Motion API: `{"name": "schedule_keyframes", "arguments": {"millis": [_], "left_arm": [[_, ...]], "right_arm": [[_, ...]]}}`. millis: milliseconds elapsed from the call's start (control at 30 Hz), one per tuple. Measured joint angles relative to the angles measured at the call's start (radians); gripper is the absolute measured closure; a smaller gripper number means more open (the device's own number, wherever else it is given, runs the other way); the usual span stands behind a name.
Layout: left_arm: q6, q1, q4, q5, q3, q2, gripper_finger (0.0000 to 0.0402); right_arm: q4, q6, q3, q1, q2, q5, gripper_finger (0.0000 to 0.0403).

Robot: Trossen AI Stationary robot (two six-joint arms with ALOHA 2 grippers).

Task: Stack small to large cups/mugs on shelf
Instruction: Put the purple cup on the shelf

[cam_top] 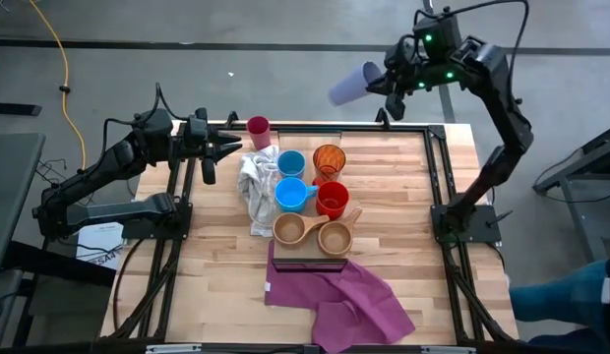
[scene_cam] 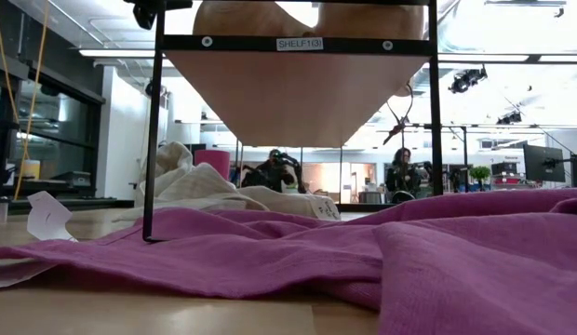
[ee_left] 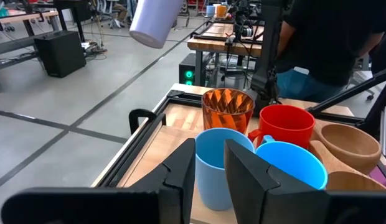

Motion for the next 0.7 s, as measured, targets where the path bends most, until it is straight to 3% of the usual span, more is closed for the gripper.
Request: {"name": "schedule_keyframes", "arguments": {"millis": [267,433,700], "left_arm": [[-0.026,0.000,0.000,0.000,0.000,0.000,0.0328],[-0.047,0.000,-0.001,0.000,0.000,0.000,0.0328],[-0.050,0.000,-0.026,0.000,0.000,0.000,0.0328]], "right_arm": [[-0.045,0.002,0.003,0.069,0.054,-0.024,0.0403],[-0.071,-0.021,0.003,0.104,0.080,0.043,0.0403],[-0.105,-0.027,0.003,0.125,0.115,0.034,0.0403]]}}
